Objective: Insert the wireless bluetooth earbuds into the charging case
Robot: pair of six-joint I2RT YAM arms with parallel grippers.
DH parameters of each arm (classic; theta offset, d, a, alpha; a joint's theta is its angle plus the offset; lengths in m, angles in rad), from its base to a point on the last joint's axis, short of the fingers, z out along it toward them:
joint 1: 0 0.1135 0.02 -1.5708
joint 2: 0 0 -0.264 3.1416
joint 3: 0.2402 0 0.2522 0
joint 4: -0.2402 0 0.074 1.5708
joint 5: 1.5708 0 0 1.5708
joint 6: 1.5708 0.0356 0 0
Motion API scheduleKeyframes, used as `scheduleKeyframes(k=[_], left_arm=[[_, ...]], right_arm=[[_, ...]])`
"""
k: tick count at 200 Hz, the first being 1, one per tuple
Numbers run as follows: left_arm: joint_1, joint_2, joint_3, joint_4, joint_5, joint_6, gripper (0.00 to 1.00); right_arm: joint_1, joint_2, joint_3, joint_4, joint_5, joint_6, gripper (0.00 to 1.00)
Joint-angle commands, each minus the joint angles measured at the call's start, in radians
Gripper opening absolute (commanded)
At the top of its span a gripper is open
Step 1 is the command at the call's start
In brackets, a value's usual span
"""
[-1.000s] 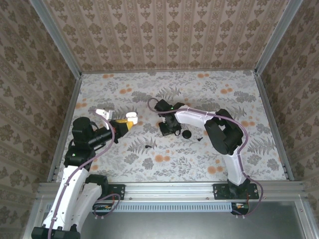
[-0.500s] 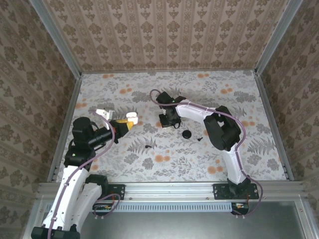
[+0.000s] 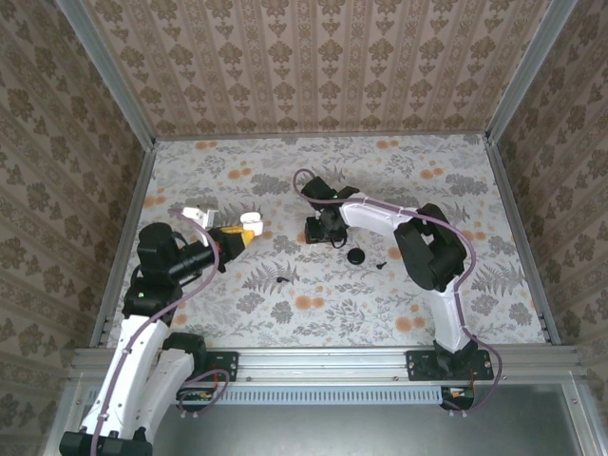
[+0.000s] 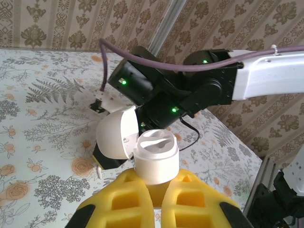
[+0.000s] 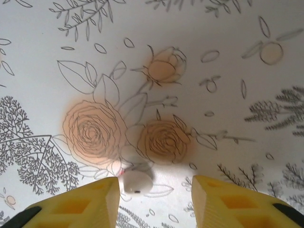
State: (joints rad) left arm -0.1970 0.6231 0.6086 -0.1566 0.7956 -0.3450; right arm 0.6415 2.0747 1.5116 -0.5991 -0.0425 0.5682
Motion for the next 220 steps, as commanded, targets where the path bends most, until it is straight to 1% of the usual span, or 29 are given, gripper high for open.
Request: scheduleKeyframes(k=[1,23,42,66,87,124,148,180,220], left_arm=[[-0.009,0.009,-0.010,0.055,0.004,-0.019,0.00],[-0.011,0.018,-0.012,0.069,0.008,-0.020,0.00],[-0.014,0.027,-0.013,0.086,0.013,-0.020,0.00],[-0.016,0.042,-0.019,0.125,0.045,-0.012,0.00],[-0.022,0.035,-0.037,0.184,0.077,-0.004,0.00],[-0.044,0.017,-0.064,0.254,0.105,0.046,0.00],[-0.065,0.010,-0.071,0.262,0.098,0.072,0.00],[-0.086,0.004,-0.081,0.262,0.074,0.093,0.00],[-0.098,0.004,-0.084,0.234,0.042,0.121,0.00]], right_arm=[[0.006,-0.044,-0.041,0.059,-0.019,0.132,0.46],[0.012,-0.018,-0.055,0.101,-0.033,0.181,0.46],[0.017,0.002,-0.065,0.134,-0.051,0.210,0.45],[0.027,0.031,-0.033,0.120,-0.049,0.211,0.42],[0.032,0.051,-0.009,0.097,-0.037,0.204,0.39],[0.031,0.058,-0.001,0.086,-0.024,0.200,0.28],[0.032,0.054,0.002,0.079,-0.018,0.193,0.26],[0.037,0.048,0.013,0.068,-0.017,0.188,0.29],[0.056,0.041,0.031,0.016,0.019,0.180,0.40]])
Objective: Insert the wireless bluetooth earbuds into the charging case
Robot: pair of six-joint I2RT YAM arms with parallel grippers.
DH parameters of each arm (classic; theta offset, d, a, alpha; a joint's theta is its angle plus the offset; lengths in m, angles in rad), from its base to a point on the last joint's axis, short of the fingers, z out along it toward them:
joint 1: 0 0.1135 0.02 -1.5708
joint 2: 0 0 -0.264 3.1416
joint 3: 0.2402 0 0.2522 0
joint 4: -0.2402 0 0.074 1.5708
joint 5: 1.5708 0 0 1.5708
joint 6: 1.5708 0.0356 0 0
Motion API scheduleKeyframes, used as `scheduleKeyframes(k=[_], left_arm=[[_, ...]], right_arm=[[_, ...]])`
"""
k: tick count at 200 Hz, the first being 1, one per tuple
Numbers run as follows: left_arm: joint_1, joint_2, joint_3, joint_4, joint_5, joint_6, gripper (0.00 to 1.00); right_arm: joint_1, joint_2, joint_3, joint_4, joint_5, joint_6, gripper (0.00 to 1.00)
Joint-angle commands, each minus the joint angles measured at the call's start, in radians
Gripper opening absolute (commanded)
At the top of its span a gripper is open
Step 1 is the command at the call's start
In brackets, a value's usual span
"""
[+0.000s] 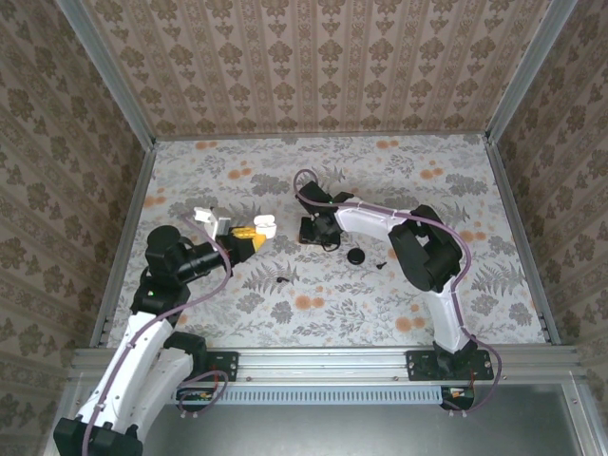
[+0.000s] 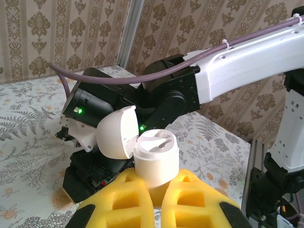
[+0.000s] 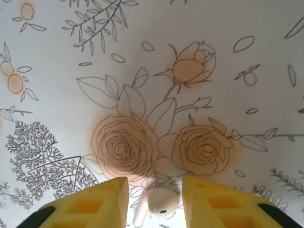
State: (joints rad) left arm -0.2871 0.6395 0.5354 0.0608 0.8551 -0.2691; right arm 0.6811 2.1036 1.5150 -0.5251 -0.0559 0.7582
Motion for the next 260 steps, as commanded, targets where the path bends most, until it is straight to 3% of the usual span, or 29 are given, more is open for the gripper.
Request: scheduleKeyframes(k=[1,35,67,117,260], left_arm=[[-0.008,-0.012,-0.011,0.016,-0.017,0.045,0.00],[-0.018,-0.013,-0.016,0.011,-0.021,0.057,0.00],[-0.025,-0.017,-0.019,0.013,-0.026,0.067,0.00],[-0.029,-0.039,-0.013,-0.041,-0.036,0.097,0.00],[-0.030,-0.052,-0.016,-0.079,-0.075,0.113,0.00]], right_arm=[[0.017,0.011,0.028,-0.058,0.034,-0.010,0.40],[0.032,-0.002,0.025,-0.088,0.082,0.007,0.48],[0.043,0.017,0.018,-0.082,0.069,0.033,0.48],[0.043,0.050,0.057,-0.064,0.046,0.036,0.41],[0.082,0.151,0.238,-0.229,0.109,-0.076,0.21]])
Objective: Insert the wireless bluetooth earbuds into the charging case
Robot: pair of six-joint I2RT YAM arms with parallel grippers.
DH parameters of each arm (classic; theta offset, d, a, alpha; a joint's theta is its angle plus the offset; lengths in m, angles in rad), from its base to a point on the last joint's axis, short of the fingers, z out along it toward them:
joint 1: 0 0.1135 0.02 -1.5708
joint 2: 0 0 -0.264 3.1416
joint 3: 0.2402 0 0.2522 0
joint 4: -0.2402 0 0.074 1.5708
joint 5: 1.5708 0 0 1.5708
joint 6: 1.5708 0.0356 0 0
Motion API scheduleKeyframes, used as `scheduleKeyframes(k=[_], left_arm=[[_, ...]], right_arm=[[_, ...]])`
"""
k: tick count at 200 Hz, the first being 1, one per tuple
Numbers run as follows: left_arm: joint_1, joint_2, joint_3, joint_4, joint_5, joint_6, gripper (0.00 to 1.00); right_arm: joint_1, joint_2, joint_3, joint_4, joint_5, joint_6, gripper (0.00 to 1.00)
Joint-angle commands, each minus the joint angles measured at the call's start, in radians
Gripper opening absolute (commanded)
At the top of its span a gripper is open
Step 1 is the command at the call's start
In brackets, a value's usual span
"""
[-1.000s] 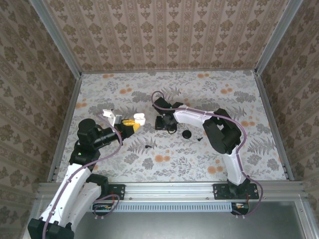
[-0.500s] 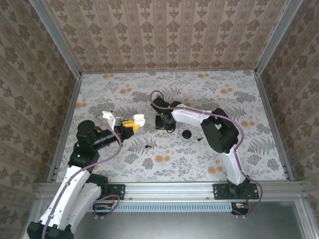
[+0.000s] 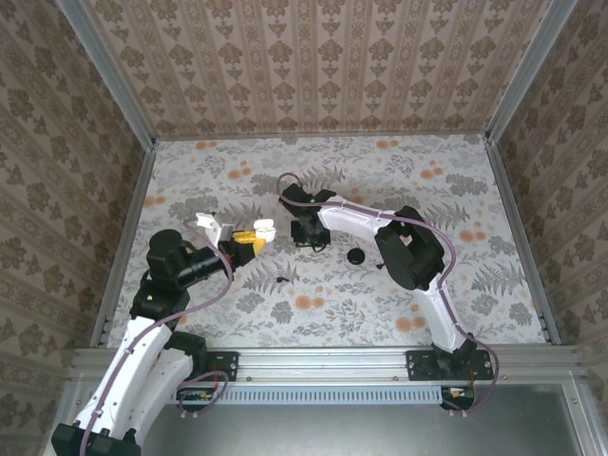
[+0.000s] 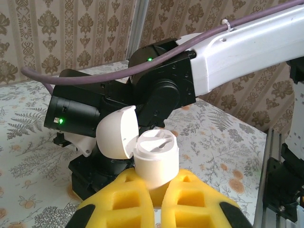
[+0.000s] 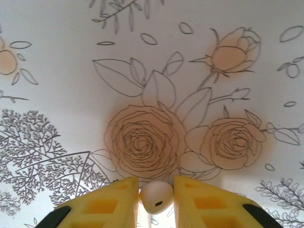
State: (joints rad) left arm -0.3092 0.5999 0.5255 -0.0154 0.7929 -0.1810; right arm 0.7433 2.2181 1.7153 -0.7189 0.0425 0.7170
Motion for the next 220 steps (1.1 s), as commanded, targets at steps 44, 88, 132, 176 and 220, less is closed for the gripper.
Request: scheduleKeyframes(k=[44,88,132,176,220], left_arm=[[-0.008,-0.009,-0.011,-0.008,-0.029,0.026,0.00],[-0.009,0.005,-0.025,0.011,-0.029,0.043,0.00],[-0.013,0.023,-0.082,0.133,-0.058,-0.026,0.00],[-0.042,0.024,-0.105,0.216,-0.096,-0.043,0.00],[-0.105,0.065,-0.096,0.279,-0.172,-0.035,0.00]], right_arm=[[0.021,-0.015,0.018,-0.027,0.035,-0.066,0.13],[0.019,-0.137,-0.079,0.055,0.092,-0.093,0.13],[0.022,-0.265,-0.188,0.157,0.142,-0.127,0.13],[0.035,-0.462,-0.335,0.326,0.200,-0.183,0.12],[0.061,-0.642,-0.463,0.504,0.220,-0.226,0.12]])
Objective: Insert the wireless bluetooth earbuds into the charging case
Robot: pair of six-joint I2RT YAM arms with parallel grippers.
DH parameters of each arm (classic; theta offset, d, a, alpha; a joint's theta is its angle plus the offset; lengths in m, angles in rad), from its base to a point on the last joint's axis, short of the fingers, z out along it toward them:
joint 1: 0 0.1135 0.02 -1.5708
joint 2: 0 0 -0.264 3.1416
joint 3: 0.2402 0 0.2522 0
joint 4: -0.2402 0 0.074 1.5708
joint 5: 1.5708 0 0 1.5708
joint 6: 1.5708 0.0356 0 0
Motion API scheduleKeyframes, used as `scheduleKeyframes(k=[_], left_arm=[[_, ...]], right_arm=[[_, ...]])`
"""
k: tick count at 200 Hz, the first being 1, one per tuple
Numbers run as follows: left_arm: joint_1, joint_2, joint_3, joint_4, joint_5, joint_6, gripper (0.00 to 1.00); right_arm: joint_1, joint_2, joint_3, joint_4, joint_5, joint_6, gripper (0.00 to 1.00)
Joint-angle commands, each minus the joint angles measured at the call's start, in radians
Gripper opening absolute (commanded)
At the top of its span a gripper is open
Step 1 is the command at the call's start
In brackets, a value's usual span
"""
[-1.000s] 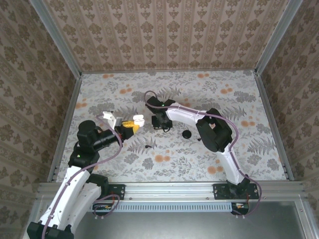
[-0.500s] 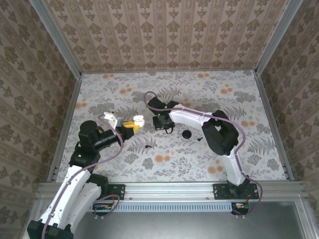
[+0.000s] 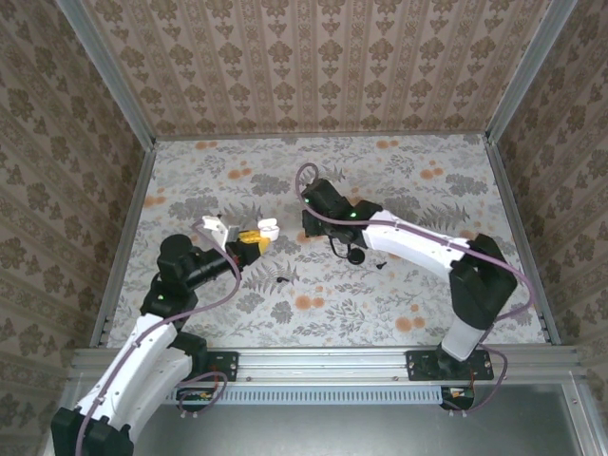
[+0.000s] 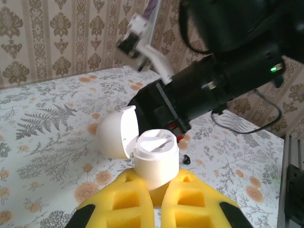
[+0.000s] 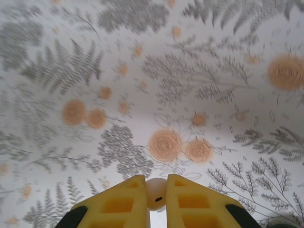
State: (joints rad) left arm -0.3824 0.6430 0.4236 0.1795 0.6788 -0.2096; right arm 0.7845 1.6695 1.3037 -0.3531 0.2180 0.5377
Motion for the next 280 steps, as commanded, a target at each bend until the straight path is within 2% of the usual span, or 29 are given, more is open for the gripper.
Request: scheduleKeyframes(k=[1,26,31,53,76,140,187,280], left_arm=[[-0.033,0.024,0.007,0.085,-0.061,-0.006,0.00],[-0.066,0.054,0.000,0.170,-0.075,0.018,0.00],[-0.102,0.058,-0.006,0.192,-0.079,0.028,0.00],[-0.154,0.069,-0.033,0.298,-0.112,0.091,0.00],[-0.190,0.086,-0.021,0.303,-0.167,0.149,0.00],[-0.232,0.143,0.006,0.369,-0.214,0.197,0.00],[-0.248,0.174,-0.026,0.523,-0.215,0.198,0.00],[-0.259,0.206,0.001,0.532,-0.249,0.223,0.00]], right_arm=[[0.020,-0.097,-0.054,0.141,0.045,-0.049,0.12],[0.041,-0.180,-0.108,0.234,0.045,-0.083,0.13],[0.045,-0.196,-0.120,0.252,0.044,-0.089,0.13],[0.052,-0.268,-0.174,0.330,0.043,-0.096,0.13],[0.056,-0.346,-0.218,0.384,0.043,-0.099,0.12],[0.074,-0.489,-0.346,0.561,0.063,-0.131,0.11],[0.089,-0.528,-0.398,0.712,-0.011,-0.153,0.11],[0.106,-0.525,-0.429,0.837,-0.111,-0.152,0.11]])
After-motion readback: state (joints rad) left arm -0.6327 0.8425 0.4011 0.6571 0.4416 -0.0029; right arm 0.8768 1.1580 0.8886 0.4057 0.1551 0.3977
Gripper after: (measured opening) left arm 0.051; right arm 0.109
